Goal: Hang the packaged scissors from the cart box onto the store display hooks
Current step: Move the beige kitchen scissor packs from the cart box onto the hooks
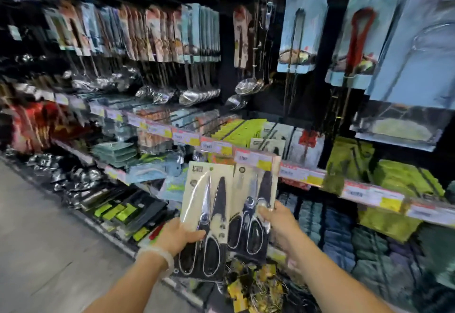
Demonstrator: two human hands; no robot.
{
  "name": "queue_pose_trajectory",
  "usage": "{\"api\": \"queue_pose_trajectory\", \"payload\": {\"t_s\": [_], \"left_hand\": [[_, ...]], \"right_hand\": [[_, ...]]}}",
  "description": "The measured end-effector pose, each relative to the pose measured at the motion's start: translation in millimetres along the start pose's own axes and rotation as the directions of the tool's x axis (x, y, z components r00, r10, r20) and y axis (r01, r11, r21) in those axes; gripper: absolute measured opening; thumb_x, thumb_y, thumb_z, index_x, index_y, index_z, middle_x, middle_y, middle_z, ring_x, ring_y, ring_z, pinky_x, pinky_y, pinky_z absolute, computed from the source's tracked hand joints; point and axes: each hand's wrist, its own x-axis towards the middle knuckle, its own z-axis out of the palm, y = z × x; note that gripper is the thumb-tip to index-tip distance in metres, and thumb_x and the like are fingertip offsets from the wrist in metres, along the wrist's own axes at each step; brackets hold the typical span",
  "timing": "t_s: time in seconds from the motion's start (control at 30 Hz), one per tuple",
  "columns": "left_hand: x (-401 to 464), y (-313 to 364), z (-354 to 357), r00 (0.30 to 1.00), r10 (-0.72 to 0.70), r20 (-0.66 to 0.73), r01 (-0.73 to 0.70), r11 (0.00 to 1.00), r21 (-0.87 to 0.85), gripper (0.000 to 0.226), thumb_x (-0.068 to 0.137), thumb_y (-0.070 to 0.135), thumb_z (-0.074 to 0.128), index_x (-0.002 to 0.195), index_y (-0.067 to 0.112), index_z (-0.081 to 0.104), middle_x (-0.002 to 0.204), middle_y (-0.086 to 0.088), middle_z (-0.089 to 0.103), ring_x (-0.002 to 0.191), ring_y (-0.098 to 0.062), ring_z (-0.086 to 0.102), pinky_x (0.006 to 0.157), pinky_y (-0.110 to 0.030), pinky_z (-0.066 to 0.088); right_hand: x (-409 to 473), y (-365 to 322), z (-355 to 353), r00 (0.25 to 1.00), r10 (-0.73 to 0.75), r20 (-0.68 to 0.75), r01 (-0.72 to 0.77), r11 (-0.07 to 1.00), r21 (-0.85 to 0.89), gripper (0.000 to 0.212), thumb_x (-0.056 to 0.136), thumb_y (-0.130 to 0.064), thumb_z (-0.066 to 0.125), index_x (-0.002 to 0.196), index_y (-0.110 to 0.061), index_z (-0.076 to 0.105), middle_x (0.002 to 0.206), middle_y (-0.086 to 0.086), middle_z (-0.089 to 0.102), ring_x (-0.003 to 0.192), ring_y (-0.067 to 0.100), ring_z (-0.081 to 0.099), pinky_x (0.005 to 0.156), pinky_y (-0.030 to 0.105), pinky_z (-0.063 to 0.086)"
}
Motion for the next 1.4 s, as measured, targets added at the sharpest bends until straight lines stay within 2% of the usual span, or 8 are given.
{"api": "queue_pose_trajectory", "payload": {"t_s": [0.2, 0.3, 0.43, 0.63, 0.77, 0.9, 1.27, 1.4], "left_hand": [[8.9, 12.9, -13.0, 0.990, -0.020, 0.139, 0.012, 0.998, 0.057, 0.044, 0.044, 0.033, 0.079, 0.078, 0.016, 0.056, 0.101, -0.019, 0.066, 0.101, -0.037, 0.062, 0.097, -0.049, 0.046], [8.0, 18.1, -9.7, 0.982, -0.021, 0.188, 0.005, 0.996, 0.087, 0.036, 0.052, 0.031, 0.078, 0.074, 0.019, 0.052, 0.111, -0.025, 0.064, 0.105, -0.036, 0.061, 0.096, -0.046, 0.046], [14.3, 10.6, -2.1, 0.966, -0.027, 0.258, 0.004, 0.996, 0.092, 0.023, 0.079, 0.013, 0.075, 0.084, 0.018, 0.053, 0.105, -0.011, 0.059, 0.102, -0.025, 0.056, 0.094, -0.035, 0.043], [16.6, -1.0, -5.6, 0.964, -0.032, 0.264, 0.019, 0.999, 0.049, 0.044, 0.059, 0.022, 0.081, 0.094, 0.015, 0.056, 0.112, -0.012, 0.063, 0.108, -0.029, 0.058, 0.101, -0.044, 0.043], [25.6, -5.0, -6.7, 0.969, -0.043, 0.244, 0.033, 0.998, 0.045, 0.042, 0.071, 0.012, 0.080, 0.105, 0.008, 0.056, 0.113, -0.014, 0.064, 0.107, -0.028, 0.058, 0.096, -0.039, 0.044], [31.5, -3.6, -3.0, 0.967, 0.001, 0.255, -0.019, 0.998, 0.067, 0.043, 0.075, 0.016, 0.078, 0.110, 0.009, 0.054, 0.111, -0.008, 0.063, 0.105, -0.024, 0.058, 0.090, -0.035, 0.044], [43.2, 7.8, 4.3, 0.973, -0.006, 0.231, 0.017, 0.999, -0.044, 0.056, 0.070, 0.017, 0.081, 0.118, 0.008, 0.053, 0.111, -0.010, 0.064, 0.105, -0.028, 0.060, 0.100, -0.046, 0.044], [48.4, 10.1, 3.9, 0.971, 0.004, 0.239, 0.012, 0.998, -0.064, 0.057, 0.071, 0.016, 0.081, 0.121, 0.008, 0.053, 0.112, -0.010, 0.064, 0.107, -0.028, 0.060, 0.101, -0.046, 0.044]], "right_hand": [[7.7, -7.6, 11.1, 0.991, 0.033, -0.130, -0.044, 0.995, -0.086, 0.043, 0.094, -0.017, 0.054, 0.131, 0.002, 0.043, 0.129, 0.015, 0.055, 0.101, 0.021, 0.055, 0.066, 0.021, 0.047], [5.0, -3.3, 14.4, 0.987, 0.017, -0.158, -0.038, 0.991, -0.131, 0.014, 0.094, -0.013, 0.054, 0.103, -0.002, 0.051, 0.096, 0.012, 0.057, 0.082, 0.018, 0.050, 0.058, 0.024, 0.038], [8.6, -5.8, 18.4, 0.983, -0.018, -0.182, -0.005, 0.992, -0.126, 0.013, 0.092, -0.015, 0.057, 0.098, -0.004, 0.054, 0.095, 0.015, 0.060, 0.080, 0.018, 0.051, 0.062, 0.026, 0.039], [12.3, -7.1, 27.0, 0.985, -0.042, -0.170, 0.025, 0.994, -0.104, 0.016, 0.090, -0.017, 0.059, 0.101, -0.004, 0.059, 0.093, 0.013, 0.064, 0.081, 0.021, 0.056, 0.069, 0.029, 0.043], [10.9, -2.5, 26.3, 0.989, -0.014, -0.149, 0.002, 0.997, -0.083, 0.007, 0.090, -0.015, 0.058, 0.097, -0.013, 0.059, 0.104, 0.016, 0.064, 0.088, 0.023, 0.057, 0.079, 0.032, 0.045], [7.1, 1.6, 26.4, 0.987, -0.037, -0.157, 0.032, 0.999, -0.034, 0.017, 0.091, -0.008, 0.056, 0.081, -0.023, 0.054, 0.091, 0.008, 0.059, 0.083, 0.019, 0.054, 0.067, 0.025, 0.043], [11.4, 0.0, 24.3, 0.989, -0.042, -0.142, 0.044, 0.999, 0.005, 0.015, 0.092, -0.005, 0.054, 0.087, -0.019, 0.054, 0.086, 0.000, 0.061, 0.082, 0.016, 0.056, 0.065, 0.022, 0.044], [14.1, -7.8, 28.6, 0.991, -0.064, -0.114, 0.067, 0.998, 0.022, 0.012, 0.093, -0.008, 0.054, 0.101, -0.017, 0.056, 0.102, 0.004, 0.064, 0.097, 0.021, 0.059, 0.086, 0.031, 0.046]]}}
